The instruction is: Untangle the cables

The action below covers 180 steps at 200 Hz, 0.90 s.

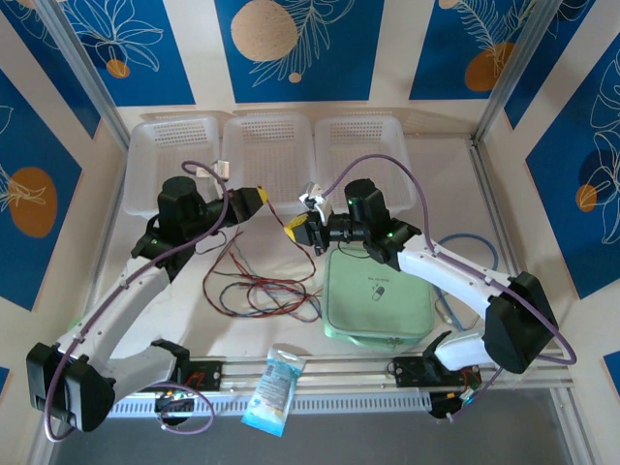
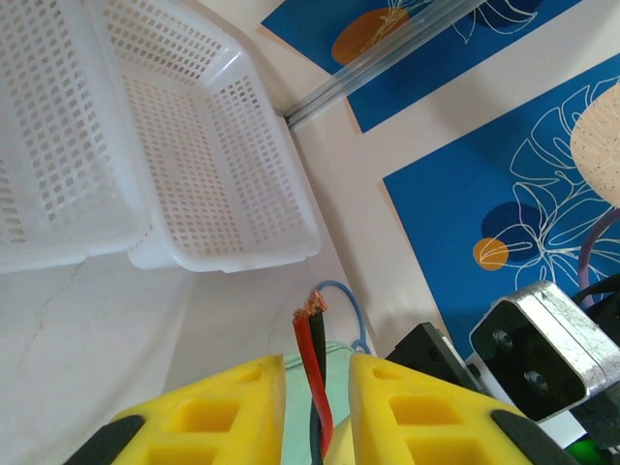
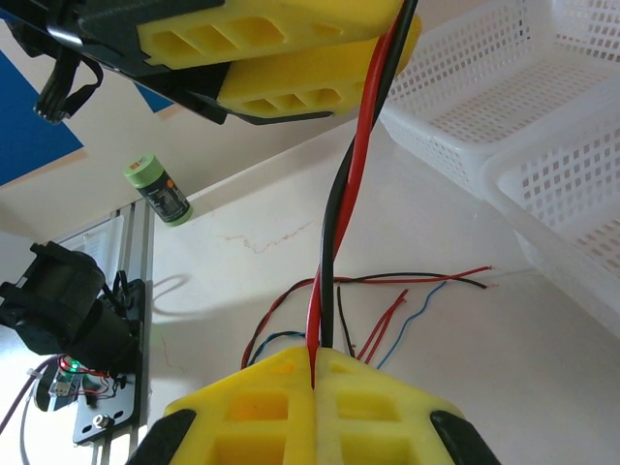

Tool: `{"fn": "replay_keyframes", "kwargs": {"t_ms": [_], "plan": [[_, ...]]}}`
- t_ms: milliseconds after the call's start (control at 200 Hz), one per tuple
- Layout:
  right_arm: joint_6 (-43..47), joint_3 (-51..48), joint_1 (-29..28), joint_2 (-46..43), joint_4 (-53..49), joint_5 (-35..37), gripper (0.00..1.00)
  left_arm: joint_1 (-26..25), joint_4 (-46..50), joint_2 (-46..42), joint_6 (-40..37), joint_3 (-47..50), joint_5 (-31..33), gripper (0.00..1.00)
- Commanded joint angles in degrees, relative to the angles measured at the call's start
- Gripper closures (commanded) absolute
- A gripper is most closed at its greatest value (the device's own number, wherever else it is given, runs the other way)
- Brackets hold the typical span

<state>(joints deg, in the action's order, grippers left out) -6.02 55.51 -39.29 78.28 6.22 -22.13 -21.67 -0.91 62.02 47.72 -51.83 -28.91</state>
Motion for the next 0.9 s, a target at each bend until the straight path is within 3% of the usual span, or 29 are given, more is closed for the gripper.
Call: {"fn": "replay_keyframes", "kwargs": {"t_ms": [0,315,440,520,695,895], "plan": [[0.5,1.6,0.1,0.2,-0.6,-1.3,1.00,-0.4,-1.3,-0.1,0.4,0.7,0.1,0.80],[0.9,1.9,0.0,0.5,-1.2,-1.5,1.00,-0.4,-1.4,-0.2,0.4,0.7,0.4,0.91],[0.9,1.8,-0.1,0.5,-1.5,-0.3,1.00,-0.4,-1.9,-0.4,0.8,1.0,0.4,1.00],[0.5,1.6,-0.1,0.2,-1.5,1.0,1.00,-0.4,-2.6,-0.6,1.1,1.4,0.1,1.00],[-4.0,2.3,0.9,-0.8,-1.7,2.4,0.59,-0.4,-4.3,-1.2,-0.7,2.7,-1.5,1.00],[-11.3,2.5,4.4,-2.5,2.2,-4.5,0.54,-0.6,-24.4,-2.1,1.0,9.7,-10.0,1.00]]}}
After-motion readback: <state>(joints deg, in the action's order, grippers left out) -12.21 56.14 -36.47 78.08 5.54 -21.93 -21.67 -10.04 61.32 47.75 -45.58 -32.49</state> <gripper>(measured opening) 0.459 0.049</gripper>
